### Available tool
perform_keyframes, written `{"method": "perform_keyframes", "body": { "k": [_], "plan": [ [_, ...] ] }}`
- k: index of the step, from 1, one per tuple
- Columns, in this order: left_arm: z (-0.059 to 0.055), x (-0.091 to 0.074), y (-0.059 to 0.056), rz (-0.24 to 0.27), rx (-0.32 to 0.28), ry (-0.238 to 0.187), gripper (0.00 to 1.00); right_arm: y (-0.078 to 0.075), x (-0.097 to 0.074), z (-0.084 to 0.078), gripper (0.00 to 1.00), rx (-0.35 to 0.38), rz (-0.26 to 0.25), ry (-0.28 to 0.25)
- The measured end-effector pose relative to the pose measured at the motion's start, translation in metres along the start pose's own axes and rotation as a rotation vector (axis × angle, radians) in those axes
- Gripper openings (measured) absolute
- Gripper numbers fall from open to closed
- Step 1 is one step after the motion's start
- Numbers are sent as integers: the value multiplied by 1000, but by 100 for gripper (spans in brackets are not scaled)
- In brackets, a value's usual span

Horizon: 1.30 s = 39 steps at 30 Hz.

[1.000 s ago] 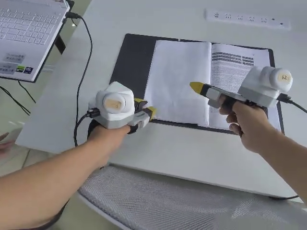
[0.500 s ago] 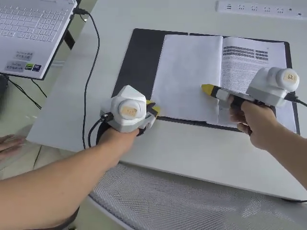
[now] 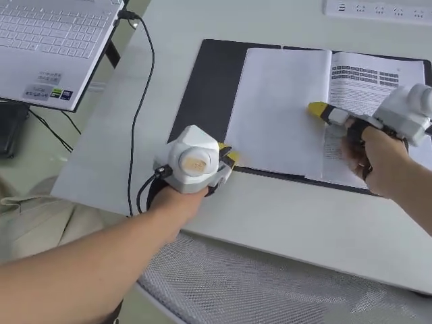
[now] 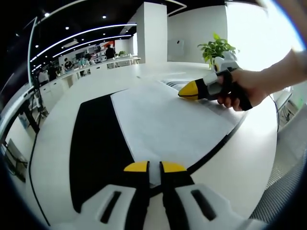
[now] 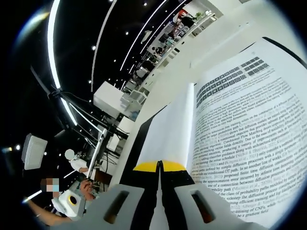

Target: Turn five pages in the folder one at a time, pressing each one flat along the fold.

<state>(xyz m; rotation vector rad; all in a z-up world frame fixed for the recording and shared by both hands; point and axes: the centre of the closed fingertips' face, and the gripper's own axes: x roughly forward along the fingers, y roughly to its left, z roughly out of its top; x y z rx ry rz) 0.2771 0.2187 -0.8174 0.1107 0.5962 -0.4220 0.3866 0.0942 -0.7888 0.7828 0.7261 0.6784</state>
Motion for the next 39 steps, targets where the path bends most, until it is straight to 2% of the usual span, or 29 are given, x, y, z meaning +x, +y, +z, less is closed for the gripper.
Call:
{"method": "perform_keyframes", "body": {
  "k": [8, 12, 14, 17, 20, 23, 27, 32, 37, 39],
  "plan": [
    [-1, 1, 0, 0, 12, 1, 7, -16, 19, 27, 0, 95, 1, -27],
    [-1, 1, 0, 0, 14, 1, 7, -25, 29, 41, 0, 86, -21, -39],
    [-1, 1, -1, 1, 14, 1, 7, -34, 35, 50, 0, 124, -32, -59],
    [-1, 1, -1, 0, 12, 1, 7, -36, 39, 55, 0, 127, -40, -74],
    [-1, 1, -1, 1, 15, 0, 7, -42, 44, 66, 0, 179, -45, -111],
    [0, 0, -2, 0, 19, -1, 7, -46, 49, 73, 0, 192, -53, -130],
    [0, -1, -2, 0, 23, 1, 7, -49, 58, 82, 0, 221, -66, -136],
    [1, -1, -3, 1, 22, -1, 7, -48, 68, 89, 0, 218, -77, -129],
    [0, -1, -3, 0, 26, -1, 7, -55, 76, 104, 0, 277, -80, -177],
    [0, -1, -3, -1, 28, 0, 7, -56, 79, 108, 0, 279, -80, -188]
  ]
}}
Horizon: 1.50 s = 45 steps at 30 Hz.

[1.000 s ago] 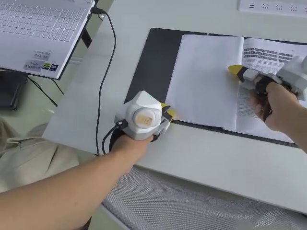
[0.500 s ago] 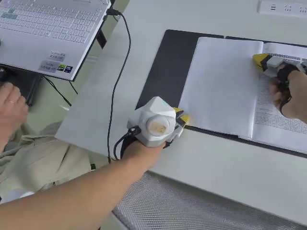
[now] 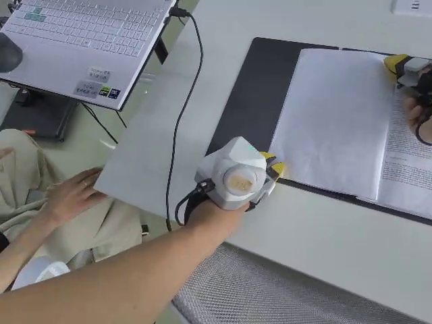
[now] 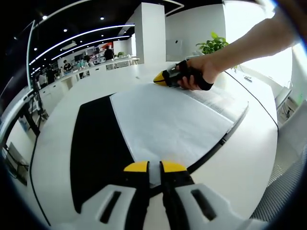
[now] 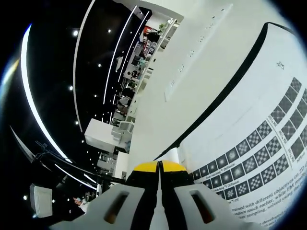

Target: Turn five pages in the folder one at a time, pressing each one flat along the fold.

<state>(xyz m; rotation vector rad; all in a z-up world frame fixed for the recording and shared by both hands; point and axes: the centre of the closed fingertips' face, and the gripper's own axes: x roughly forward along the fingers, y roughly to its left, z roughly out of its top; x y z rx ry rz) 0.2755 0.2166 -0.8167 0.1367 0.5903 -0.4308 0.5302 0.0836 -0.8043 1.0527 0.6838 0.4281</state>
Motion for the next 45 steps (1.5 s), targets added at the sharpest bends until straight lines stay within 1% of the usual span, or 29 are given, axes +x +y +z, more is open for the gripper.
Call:
{"method": "perform_keyframes", "body": {
  "k": [2, 7, 10, 13, 15, 16, 17, 19, 20, 22, 23, 25, 26, 28, 29, 31, 38, 40, 41, 45],
  "plan": [
    [0, 0, 0, 1, -1, 0, 7, 0, 2, 4, 0, 24, -3, -17],
    [-1, 1, 1, 0, -1, 1, 7, 0, 3, 6, 0, 54, -5, -17],
    [-1, 1, 1, -2, 0, 2, 7, -1, 4, 7, 0, 35, -4, -11],
    [0, 1, 1, -1, 0, 3, 7, -1, 1, 2, 0, 23, -2, 18],
    [0, 1, 1, -1, 0, 3, 7, 0, -4, -5, 0, 3, 1, 56],
    [0, 1, 0, -1, 1, 3, 7, 1, -6, -7, 0, 0, 1, 62],
    [-1, 1, 1, -1, 4, 3, 7, 2, -9, -13, 0, -9, 10, 87],
    [-1, 1, 1, -1, 3, 3, 7, 2, -14, -17, 0, -13, 12, 101],
    [-1, 1, 1, -1, 3, 4, 7, 3, -18, -23, 0, -26, 22, 126],
    [-1, 1, 0, -1, 4, 5, 7, 3, -23, -27, 0, -30, 26, 135],
    [0, 1, 0, -1, 5, 6, 7, 4, -27, -32, 0, -34, 37, 153],
    [0, 1, 0, -2, 5, 6, 7, 5, -33, -36, 0, -30, 48, 165],
    [0, 1, 0, -2, 6, 6, 7, 6, -37, -41, 0, -34, 60, 183],
    [0, 0, 0, -1, 10, 7, 7, 8, -45, -47, 0, 0, 77, 201],
    [0, 0, 0, 0, 10, 7, 7, 8, -47, -49, 0, 1, 78, 211],
    [0, 0, 0, 0, 12, 8, 7, 10, -56, -61, 0, -7, 91, 257],
    [0, -1, 0, 2, 18, 9, 7, 12, -80, -80, 0, 1, 114, 290],
    [0, -1, 0, 2, 22, 10, 7, 12, -90, -92, 0, -2, 114, 333],
    [0, -1, -1, 2, 22, 11, 7, 12, -94, -98, 0, -10, 123, 356],
    [0, -1, 0, 3, 27, 8, 7, 9, -109, -112, 0, -10, 130, 384]
  ]
}}
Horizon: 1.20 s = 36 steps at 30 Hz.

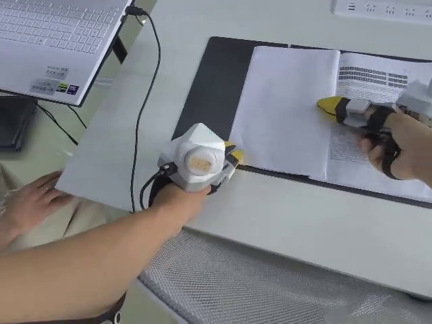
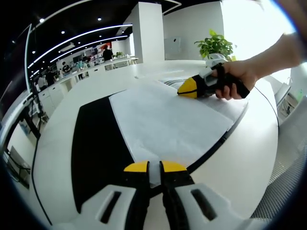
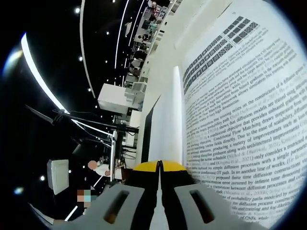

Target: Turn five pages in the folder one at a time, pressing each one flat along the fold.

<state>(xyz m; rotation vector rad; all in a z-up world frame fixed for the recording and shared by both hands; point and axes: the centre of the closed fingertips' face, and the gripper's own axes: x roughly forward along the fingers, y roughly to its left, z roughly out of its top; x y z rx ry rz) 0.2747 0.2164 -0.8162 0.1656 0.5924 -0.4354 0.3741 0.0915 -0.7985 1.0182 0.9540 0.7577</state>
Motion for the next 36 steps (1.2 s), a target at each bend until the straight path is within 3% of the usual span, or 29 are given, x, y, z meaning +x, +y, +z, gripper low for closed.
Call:
{"method": "perform_keyframes", "body": {
  "k": [11, 27, 31, 33, 36],
  "plan": [
    [0, 0, 0, 0, 12, 4, 7, 5, -24, -55, 0, -26, -9, 102],
    [0, -2, -1, 0, 11, 8, 7, 4, -49, -102, 0, 5, 0, 136],
    [0, -2, -1, 0, 1, 8, 7, 3, -53, -122, 0, 4, 1, 189],
    [1, -2, 0, -1, -10, 8, 7, 6, -57, -126, 0, 42, 22, 175],
    [0, -2, 0, -2, -12, 9, 7, 7, -62, -135, 0, 36, 24, 174]
  ]
}}
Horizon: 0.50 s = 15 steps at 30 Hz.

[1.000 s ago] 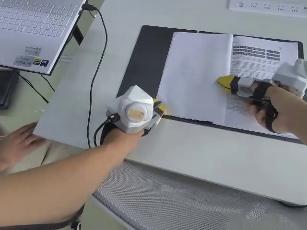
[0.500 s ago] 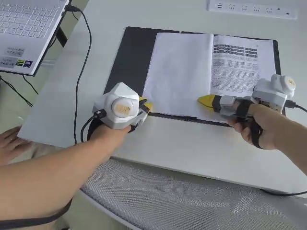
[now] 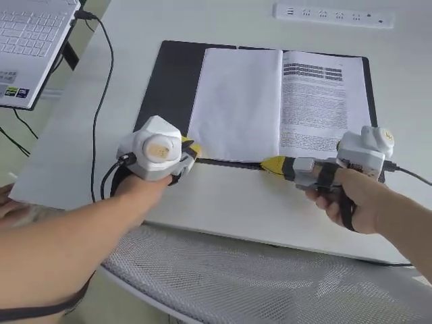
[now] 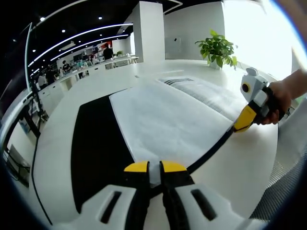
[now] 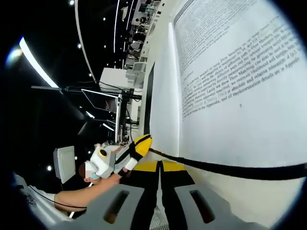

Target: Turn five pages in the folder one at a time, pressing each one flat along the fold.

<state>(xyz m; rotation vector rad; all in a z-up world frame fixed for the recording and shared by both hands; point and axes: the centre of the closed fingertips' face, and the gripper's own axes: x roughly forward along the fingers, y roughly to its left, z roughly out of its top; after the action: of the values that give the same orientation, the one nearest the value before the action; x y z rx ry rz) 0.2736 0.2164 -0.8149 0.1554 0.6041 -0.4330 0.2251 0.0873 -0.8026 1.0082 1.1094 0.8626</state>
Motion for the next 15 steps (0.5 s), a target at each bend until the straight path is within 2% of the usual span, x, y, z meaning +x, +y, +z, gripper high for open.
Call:
{"method": "perform_keyframes", "body": {
  "k": [2, 5, 6, 11, 15],
  "plan": [
    [0, 0, 0, 0, -4, 1, 7, 2, -2, -6, 0, 0, 4, 7],
    [0, 0, 0, -1, -15, 4, 7, 9, -6, -10, 12, -23, 3, -30],
    [0, 0, 0, -3, -20, 5, 8, 12, -8, -15, 14, -27, 5, -23],
    [0, -5, -5, -16, -29, 20, 14, 23, -18, -25, 18, -89, -18, -29],
    [2, -13, -11, -35, -25, 47, 22, 30, -29, -22, 22, -126, -34, -74]
  ]
}}
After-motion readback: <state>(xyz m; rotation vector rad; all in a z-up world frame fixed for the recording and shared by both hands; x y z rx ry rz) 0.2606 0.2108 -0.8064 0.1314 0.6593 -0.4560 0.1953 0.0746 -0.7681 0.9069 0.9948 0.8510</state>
